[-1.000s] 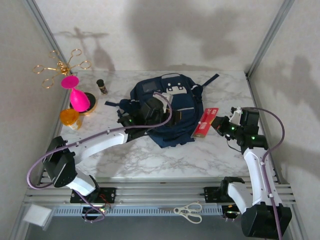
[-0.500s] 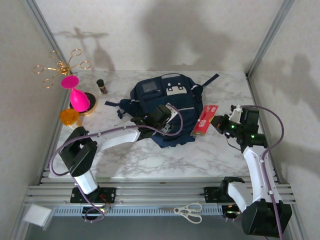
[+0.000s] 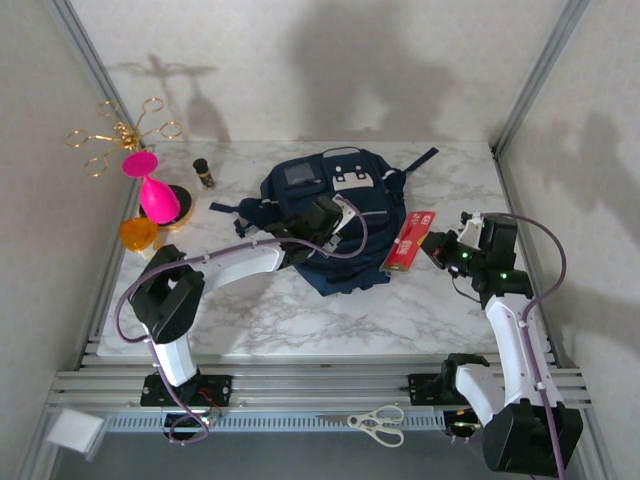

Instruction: Pack the student bag

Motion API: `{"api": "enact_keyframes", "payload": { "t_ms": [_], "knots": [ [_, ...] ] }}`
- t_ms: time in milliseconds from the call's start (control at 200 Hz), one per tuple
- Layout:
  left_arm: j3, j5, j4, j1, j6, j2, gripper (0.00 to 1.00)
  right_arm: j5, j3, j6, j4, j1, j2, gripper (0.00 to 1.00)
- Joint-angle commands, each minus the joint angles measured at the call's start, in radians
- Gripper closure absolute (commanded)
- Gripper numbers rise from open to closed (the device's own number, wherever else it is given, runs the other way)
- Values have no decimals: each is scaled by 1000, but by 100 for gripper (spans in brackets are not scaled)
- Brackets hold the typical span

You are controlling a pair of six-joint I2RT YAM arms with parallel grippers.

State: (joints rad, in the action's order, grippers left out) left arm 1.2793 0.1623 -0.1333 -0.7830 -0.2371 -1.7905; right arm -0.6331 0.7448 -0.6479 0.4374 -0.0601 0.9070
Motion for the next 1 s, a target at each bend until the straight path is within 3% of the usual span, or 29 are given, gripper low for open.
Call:
{"api": "enact_keyframes", "payload": {
  "t_ms": [0, 85, 205, 270, 345, 546, 691, 826, 991],
  "knots": [
    [56, 1, -7, 27, -9, 13, 85, -52, -24, 1, -34, 2, -8, 100],
    [102, -2, -10, 28, 16, -1, 100, -120, -74, -77, -134, 16, -8, 100],
    [197, -33, -57, 27, 130, -1, 100, -117, -106, -168, -230, 49, -10, 100],
    [240, -88, -76, 19, 205, 5, 100, -122, -151, -263, -363, 63, -9, 100],
    [292, -51, -108, -28, 248, -3, 100, -120, -207, -384, -567, 87, 11, 100],
    [381, 85, -199, -119, 427, -21, 100, 51, -208, -515, -733, 137, 127, 100],
    [364, 38, -186, -142, 612, 10, 100, 156, -284, -683, -906, 175, 197, 100],
    [336, 10, -153, -179, 726, 20, 100, 334, -255, -648, -933, 284, 258, 100],
    [299, 7, -121, -192, 890, 26, 100, 333, -226, -684, -1151, 360, 455, 100]
  ]
}}
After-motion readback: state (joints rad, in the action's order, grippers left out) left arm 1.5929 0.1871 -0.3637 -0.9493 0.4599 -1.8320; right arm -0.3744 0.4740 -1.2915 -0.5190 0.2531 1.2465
